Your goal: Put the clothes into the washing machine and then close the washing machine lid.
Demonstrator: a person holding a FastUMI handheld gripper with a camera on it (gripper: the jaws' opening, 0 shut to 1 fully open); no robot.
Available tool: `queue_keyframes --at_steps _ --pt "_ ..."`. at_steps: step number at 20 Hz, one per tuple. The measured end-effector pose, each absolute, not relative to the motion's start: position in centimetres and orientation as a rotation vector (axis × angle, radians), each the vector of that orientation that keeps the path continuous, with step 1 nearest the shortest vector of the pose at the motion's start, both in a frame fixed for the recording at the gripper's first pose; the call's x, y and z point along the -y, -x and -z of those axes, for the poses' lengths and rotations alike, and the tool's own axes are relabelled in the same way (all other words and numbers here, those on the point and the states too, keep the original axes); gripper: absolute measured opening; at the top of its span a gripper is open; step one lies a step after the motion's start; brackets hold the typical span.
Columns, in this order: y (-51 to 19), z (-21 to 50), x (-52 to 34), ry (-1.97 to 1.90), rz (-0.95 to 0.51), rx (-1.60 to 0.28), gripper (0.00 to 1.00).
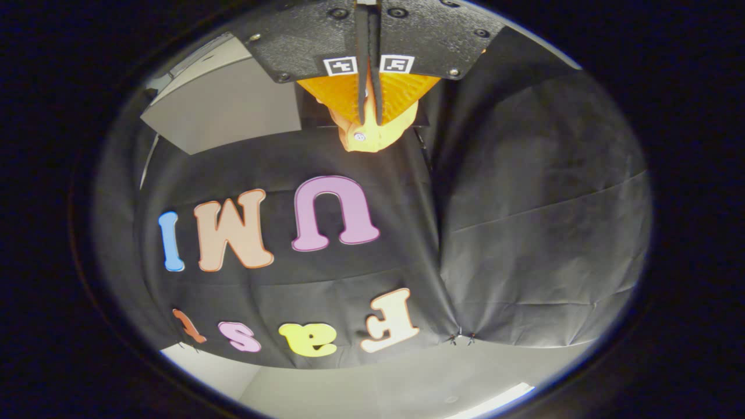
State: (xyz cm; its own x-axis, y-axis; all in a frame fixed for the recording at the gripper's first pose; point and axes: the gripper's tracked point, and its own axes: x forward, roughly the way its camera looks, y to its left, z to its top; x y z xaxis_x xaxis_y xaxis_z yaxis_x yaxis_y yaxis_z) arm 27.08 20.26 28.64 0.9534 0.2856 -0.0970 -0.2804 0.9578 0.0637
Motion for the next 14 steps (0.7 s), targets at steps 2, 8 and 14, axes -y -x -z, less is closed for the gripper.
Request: queue_keyframes --at_steps 2,8,14 --pt "-27.5 -28.4 -22.1 -0.069 -0.307 -0.087 0.0" --pt "-30.4 -26.9 -25.3 -0.101 -0.312 -0.05 0.0" --pt "-34.3 -23.4 -28.0 -0.062 -0.3 -0.04 0.0"
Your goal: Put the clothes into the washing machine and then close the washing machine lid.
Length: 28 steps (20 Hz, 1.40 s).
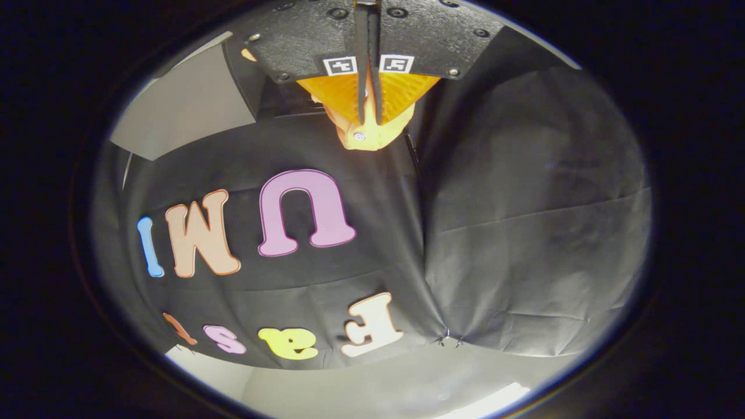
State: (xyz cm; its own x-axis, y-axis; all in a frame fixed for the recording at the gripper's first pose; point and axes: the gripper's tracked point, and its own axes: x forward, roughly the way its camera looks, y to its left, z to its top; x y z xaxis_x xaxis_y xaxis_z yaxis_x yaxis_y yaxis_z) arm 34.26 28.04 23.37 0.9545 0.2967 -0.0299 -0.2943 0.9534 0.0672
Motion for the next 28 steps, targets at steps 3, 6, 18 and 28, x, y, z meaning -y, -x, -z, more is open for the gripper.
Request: queue_keyframes --at_steps 3,6,18,28 --pt "-36.7 -19.7 -29.8 -0.061 -0.314 -0.076 0.0" --pt "-38.6 -14.9 -31.4 -0.065 -0.314 -0.131 0.0" --pt "-46.3 8.4 -27.7 -0.064 -0.175 -0.402 0.0" --pt "-46.5 15.1 -27.6 -0.121 -0.168 -0.578 0.0"
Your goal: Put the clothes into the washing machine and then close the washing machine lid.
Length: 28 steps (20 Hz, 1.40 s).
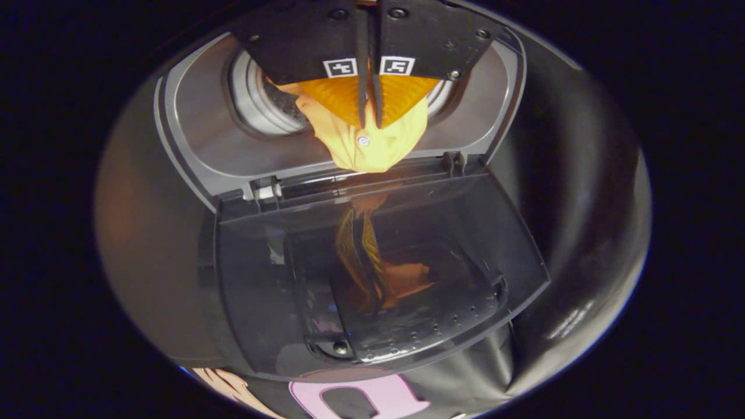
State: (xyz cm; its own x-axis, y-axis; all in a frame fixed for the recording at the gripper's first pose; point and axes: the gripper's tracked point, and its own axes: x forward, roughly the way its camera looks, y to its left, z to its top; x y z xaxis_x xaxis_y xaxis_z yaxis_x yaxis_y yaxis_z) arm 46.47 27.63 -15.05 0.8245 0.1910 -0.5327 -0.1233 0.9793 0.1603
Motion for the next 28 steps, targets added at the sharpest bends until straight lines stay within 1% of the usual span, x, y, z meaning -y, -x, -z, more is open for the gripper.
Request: queue_keyframes --at_steps 4,6,12,14,20,28 --pt "-46.0 15.6 -27.6 -0.098 -0.125 -0.62 0.01" --pt "-45.0 16.5 -27.5 -0.073 -0.109 -0.655 0.06" --pt "-42.7 17.0 -27.1 0.031 -0.108 -0.68 0.75" --pt "-42.3 16.2 -27.0 0.039 -0.098 -0.658 0.98" --pt "-40.1 10.8 -28.2 0.083 -0.138 -0.573 0.99" --pt "-37.4 -1.3 -30.2 0.136 -0.17 -0.333 0.98"
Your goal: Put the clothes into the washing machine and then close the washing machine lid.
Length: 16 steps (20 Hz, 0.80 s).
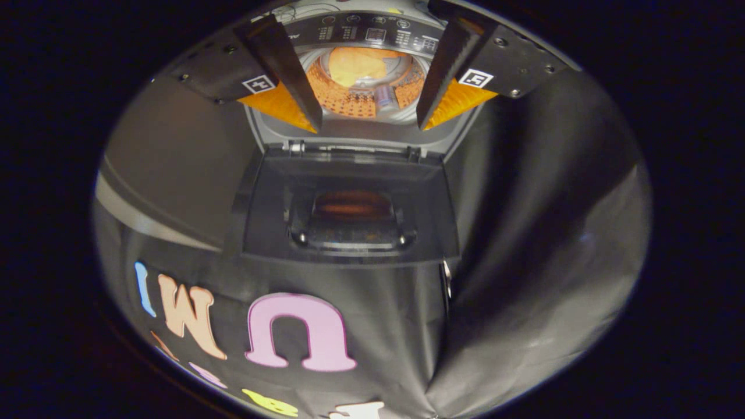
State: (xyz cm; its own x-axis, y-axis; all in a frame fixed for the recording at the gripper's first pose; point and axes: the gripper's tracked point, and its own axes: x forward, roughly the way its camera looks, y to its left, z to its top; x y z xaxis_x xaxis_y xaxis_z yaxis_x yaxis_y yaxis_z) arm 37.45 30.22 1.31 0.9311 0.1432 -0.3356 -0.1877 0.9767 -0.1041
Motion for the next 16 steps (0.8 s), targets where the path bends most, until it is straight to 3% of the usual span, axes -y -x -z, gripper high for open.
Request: queue_keyframes --at_steps 8,16 --pt "-40.8 -14.5 -31.7 0.118 -0.169 -0.06 0.96" --pt "-49.6 -15.4 -31.8 0.116 -0.138 -0.04 0.96"
